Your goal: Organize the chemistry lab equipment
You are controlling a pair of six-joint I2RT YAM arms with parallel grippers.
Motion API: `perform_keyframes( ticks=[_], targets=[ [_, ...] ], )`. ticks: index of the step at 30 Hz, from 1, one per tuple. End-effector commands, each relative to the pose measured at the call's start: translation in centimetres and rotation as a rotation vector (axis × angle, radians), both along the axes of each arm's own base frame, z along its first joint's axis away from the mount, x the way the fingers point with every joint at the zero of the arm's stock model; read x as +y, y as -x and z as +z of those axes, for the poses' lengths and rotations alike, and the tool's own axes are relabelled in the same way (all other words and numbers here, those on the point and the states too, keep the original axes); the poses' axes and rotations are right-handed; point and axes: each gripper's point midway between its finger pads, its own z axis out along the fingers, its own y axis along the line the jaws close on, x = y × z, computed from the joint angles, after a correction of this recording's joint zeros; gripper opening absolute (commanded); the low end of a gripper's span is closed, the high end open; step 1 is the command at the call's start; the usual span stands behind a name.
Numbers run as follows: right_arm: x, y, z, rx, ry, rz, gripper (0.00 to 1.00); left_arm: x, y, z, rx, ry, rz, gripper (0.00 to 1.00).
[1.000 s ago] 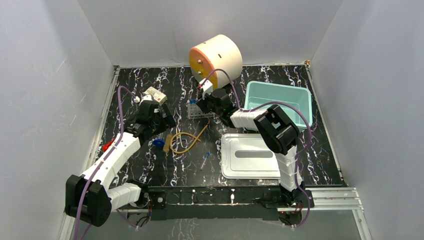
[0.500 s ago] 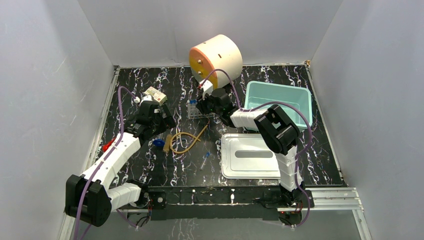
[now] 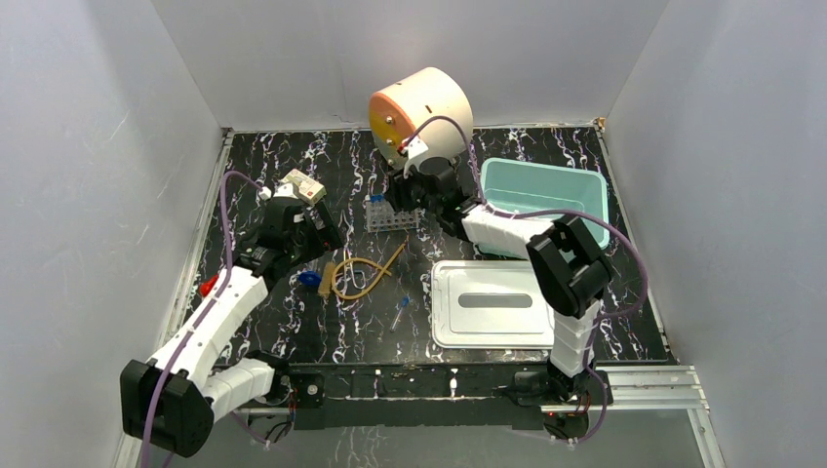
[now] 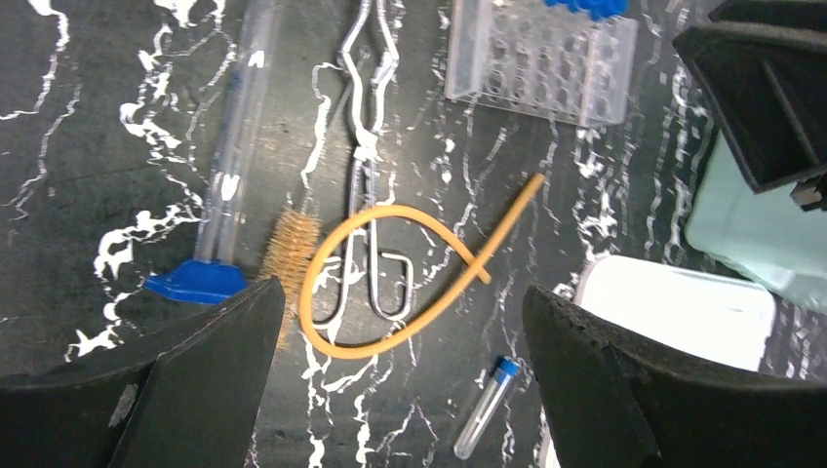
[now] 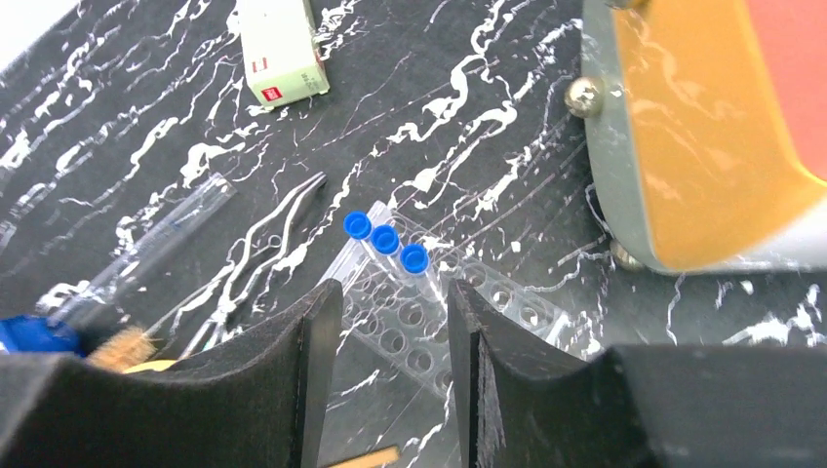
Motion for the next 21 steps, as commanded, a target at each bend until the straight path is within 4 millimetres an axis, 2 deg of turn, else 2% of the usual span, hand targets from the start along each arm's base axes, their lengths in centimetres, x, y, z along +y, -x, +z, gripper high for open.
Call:
perform_keyframes(
  ticks=[1,2,9,15,19,21],
  targets=[
    [-2.3,0.2,5.6,0.105,-0.063,-0.151,0.52,-2.3,0.6,3.7,-0.081,0.11,-0.126,0.92],
    [-2.7,0.8,5.3,0.15,-0.052,-0.166,0.52,-2.8,1.0,4.0,-0.088,0.13,-0.153,0.92],
    [-6.7,5.3,7.4,0.297,-0.047,-0.25,0.54,-6.6,3.5,5.0,-0.068,0.266,-0.399,0.91],
    [-8.3,8.3,10.2,0.362,-0.075,-0.253,0.55,-9.4,5.3,5.2,-0.032,0.307,-0.546,0.89],
    [-10.3,10.1,12.0,0.369,-0.126,-0.295,0.55,-12.4,7.1,3.2,0.031,0.205,-0.608,0.84],
    [-11.0,10.9,12.8,0.356,-0.143,-0.296,0.56,-14.0,8.1,1.8,0.082,0.151,-0.622,0.78]
  ],
)
